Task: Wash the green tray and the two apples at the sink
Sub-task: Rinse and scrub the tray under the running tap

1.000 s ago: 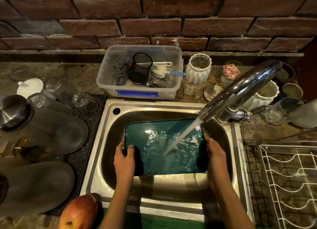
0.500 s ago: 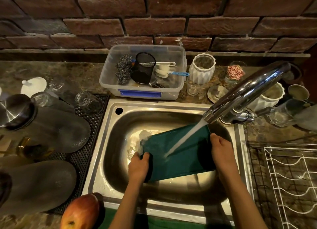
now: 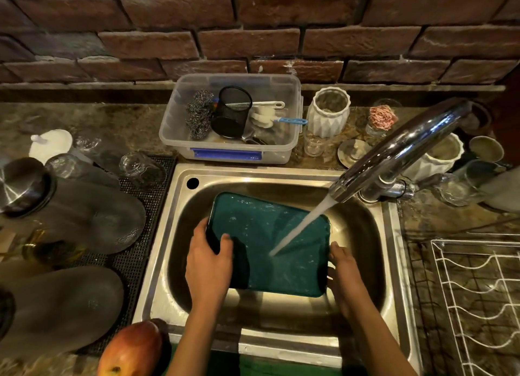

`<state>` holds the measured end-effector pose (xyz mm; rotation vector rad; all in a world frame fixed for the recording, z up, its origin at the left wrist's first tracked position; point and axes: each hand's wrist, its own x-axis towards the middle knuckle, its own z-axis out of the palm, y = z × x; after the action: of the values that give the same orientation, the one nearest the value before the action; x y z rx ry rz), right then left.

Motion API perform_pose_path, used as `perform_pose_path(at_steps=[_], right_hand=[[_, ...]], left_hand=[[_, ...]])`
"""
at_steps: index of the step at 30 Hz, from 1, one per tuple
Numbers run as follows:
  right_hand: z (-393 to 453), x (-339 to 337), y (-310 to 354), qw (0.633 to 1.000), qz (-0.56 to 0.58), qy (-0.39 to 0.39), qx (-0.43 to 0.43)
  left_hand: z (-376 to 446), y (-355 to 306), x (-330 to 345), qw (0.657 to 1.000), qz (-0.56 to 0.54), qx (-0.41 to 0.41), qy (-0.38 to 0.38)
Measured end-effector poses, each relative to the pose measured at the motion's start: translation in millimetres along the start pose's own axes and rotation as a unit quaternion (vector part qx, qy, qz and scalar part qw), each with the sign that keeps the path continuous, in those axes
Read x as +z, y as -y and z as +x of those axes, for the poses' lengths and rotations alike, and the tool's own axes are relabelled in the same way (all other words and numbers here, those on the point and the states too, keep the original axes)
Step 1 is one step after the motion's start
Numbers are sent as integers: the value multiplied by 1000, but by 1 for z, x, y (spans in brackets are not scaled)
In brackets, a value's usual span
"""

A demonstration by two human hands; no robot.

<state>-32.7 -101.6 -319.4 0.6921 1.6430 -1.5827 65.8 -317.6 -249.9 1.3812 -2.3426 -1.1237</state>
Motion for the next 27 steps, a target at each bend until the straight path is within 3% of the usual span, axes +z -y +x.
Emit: perform_pose_path(at_steps=[5,14,21,27], right_hand=[[-12,7,6,994,0,-51,-101],[-36,14,40,950,-145,-86,-264],[-23,10,61,949,-235,-89,-193],[2,0,42,965,-218,-81,-119]], left_hand=[[-1,16,1,995,-95,-12,4],[3,44,30,973,-137,-167,75],[1,43,37,974,-43,-184,128],[5,25,31,983,3,-147,107]])
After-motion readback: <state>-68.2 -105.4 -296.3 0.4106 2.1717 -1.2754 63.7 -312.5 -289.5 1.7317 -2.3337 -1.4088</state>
